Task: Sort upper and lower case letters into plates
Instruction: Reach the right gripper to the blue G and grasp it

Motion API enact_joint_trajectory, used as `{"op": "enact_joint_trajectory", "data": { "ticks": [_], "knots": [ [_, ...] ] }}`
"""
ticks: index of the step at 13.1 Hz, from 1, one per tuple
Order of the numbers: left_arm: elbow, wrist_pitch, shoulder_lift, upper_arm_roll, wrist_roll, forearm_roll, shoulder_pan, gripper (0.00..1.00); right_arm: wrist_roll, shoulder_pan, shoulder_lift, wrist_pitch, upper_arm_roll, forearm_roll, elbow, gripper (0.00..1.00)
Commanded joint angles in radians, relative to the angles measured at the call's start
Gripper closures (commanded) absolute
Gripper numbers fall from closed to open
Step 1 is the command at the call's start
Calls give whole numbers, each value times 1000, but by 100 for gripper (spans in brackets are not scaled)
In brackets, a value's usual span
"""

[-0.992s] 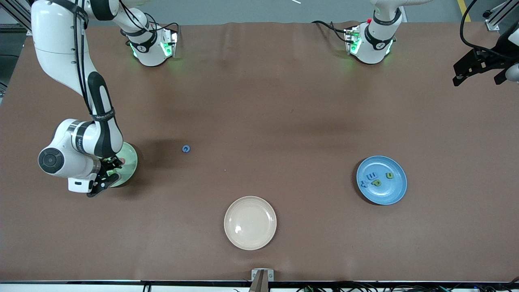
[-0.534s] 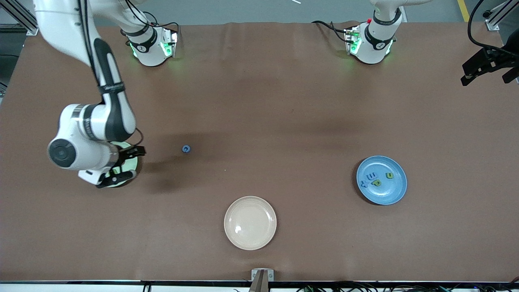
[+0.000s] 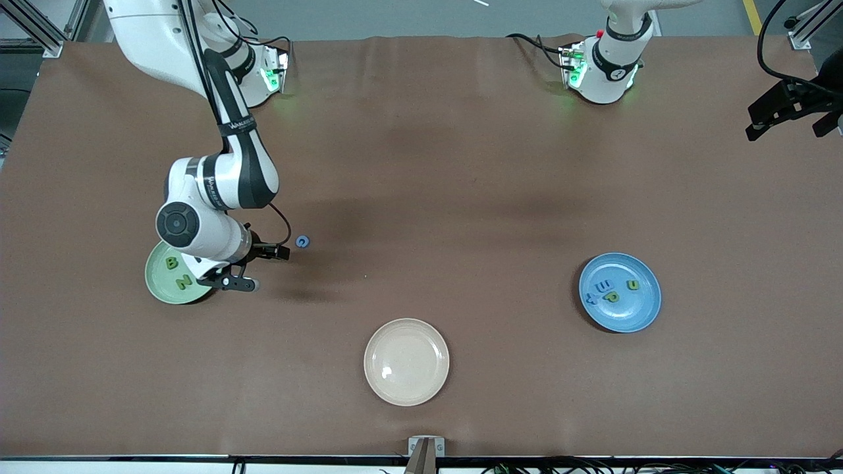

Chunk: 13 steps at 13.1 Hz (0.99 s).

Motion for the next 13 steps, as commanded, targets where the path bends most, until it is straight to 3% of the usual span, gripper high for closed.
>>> {"op": "enact_joint_trajectory", "data": {
  "ticks": [1, 3, 8, 13],
  "knots": [
    [8, -13, 8, -2, 15, -22, -2, 0, 118, 80, -17, 137, -5, 28, -99, 2],
    [9, -12, 13, -5, 13, -22, -2, 0, 157, 117, -9, 199, -5, 28, -136, 2],
    [9, -6, 21, -8, -1, -39, -5, 0, 159, 118, 20, 201, -2, 30, -150, 6],
    [9, -4, 21, -8, -2, -41, -6, 0, 159, 118, 45, 201, 24, 59, -149, 22]
  ]
}}
